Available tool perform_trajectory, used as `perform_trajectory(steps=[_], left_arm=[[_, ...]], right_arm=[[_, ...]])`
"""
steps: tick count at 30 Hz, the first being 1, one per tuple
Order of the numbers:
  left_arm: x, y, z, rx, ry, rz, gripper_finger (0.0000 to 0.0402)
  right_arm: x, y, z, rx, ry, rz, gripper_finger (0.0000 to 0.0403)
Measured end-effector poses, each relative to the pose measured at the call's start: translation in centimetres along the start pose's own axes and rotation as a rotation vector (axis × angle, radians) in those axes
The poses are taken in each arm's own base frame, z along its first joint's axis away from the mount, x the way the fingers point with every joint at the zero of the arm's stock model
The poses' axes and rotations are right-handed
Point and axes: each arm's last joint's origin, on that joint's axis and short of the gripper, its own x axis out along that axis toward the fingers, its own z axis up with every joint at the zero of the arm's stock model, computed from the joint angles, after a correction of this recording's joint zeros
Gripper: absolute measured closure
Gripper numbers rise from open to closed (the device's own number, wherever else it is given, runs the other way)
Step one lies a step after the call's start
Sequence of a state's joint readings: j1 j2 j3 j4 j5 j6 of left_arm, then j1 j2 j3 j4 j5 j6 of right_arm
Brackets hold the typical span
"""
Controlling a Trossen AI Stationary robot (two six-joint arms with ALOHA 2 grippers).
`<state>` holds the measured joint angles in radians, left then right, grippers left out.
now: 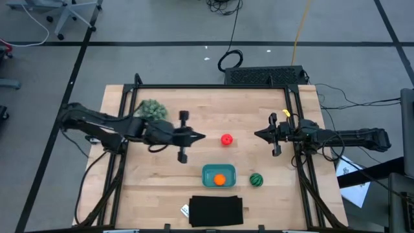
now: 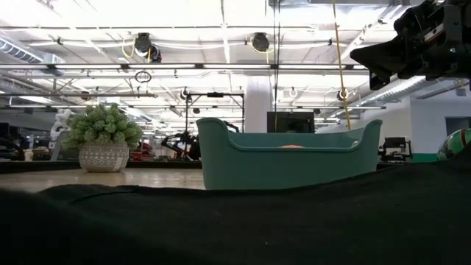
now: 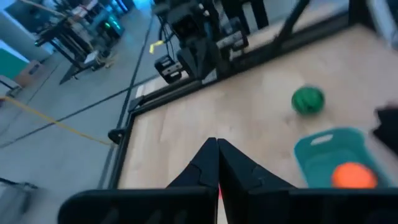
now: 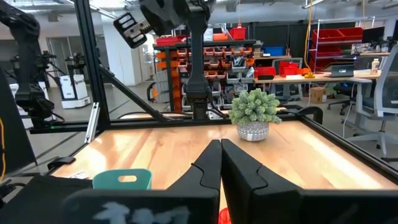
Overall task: Pick and placing Produce into tupperware
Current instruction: Put the watermelon in the blue bin
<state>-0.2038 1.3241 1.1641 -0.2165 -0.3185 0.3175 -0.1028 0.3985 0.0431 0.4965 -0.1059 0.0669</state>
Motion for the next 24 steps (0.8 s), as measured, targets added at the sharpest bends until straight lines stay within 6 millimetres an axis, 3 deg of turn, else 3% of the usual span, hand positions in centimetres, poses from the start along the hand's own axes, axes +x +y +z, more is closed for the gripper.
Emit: perform_trajectory(steps=[3,7,15,20,24], left_arm=[[-0.2,-0.3,-2.1,-0.132,-0.088,-0.045,0.0401],[0.1,-2.1,-5.0,-0.143,-0.123,-0.079,0.0401],[-1.0,-3.3,-7.9,-0.165,-0.255,-0.007,0.0401],[-2.1,-1.3,-9.7,-0.2,-0.255,0.129,0.0401],[-2.5,1.2,-11.4,-0.284,-0.289,0.092,0.0401]], right_arm=[[0.0,0.0,0.0,0.0,0.0,0.0,0.0403],[0.0,0.0,0.0,0.0,0.0,0.0,0.0403],[0.0,0.0,0.0,0.0,0.0,0.0,0.0403],[0.0,0.0,0.0,0.0,0.0,0.0,0.0403],[0.0,0.0,0.0,0.0,0.0,0.0,0.0403]])
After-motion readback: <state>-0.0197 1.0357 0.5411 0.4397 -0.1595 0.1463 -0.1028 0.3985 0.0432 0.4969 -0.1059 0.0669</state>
